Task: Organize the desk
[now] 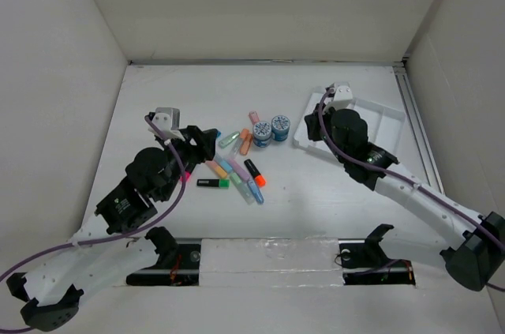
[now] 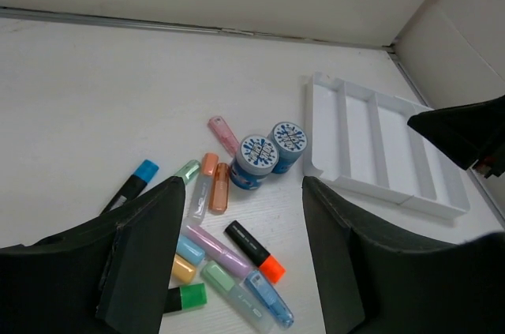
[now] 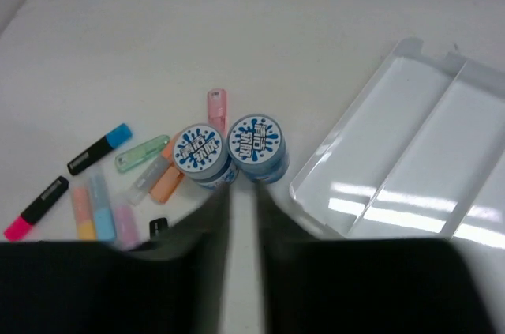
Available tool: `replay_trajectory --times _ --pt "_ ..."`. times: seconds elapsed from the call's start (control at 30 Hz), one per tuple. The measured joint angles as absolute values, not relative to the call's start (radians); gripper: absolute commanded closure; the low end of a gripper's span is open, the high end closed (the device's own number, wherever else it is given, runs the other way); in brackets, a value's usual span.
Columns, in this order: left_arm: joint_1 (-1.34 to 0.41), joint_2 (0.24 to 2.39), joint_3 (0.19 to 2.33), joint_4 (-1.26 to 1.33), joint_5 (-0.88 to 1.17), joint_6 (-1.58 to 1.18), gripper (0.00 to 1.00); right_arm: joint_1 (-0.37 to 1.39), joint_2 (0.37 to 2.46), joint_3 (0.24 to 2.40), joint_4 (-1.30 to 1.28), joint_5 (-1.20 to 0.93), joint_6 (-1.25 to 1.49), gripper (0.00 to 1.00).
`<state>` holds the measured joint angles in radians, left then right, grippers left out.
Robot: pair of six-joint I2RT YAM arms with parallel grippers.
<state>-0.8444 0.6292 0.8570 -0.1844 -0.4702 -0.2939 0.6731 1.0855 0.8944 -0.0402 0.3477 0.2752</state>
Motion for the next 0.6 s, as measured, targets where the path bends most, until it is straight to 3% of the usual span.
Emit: replay_trajectory --times 0.17,0.27,0.3,0.4,0.6 --pt "-0.844 0.630 0.853 -0.171 -0.467 -0.290 0.45 0.673 1.132 0.901 -0.056 0.348 0.284 1.00" --pt "-0.844 0.639 0.846 -0.169 -0.469 -0.291 0.47 0.673 1.174 0.911 -0.063 0.344 0.283 0.68" --pt "-0.844 0.645 0.846 -0.170 -0.469 -0.293 0.46 0.673 1.191 0.918 -0.068 0.342 0.282 0.51" --pt "-0.844 0.657 0.845 -0.170 -0.472 -0.299 0.44 0.673 1.246 0.940 -0.081 0.334 0.266 0.37" --pt "-0.844 0.657 0.844 -0.167 -0.472 -0.305 0.43 0.673 1.386 1.028 -0.117 0.313 0.224 0.35"
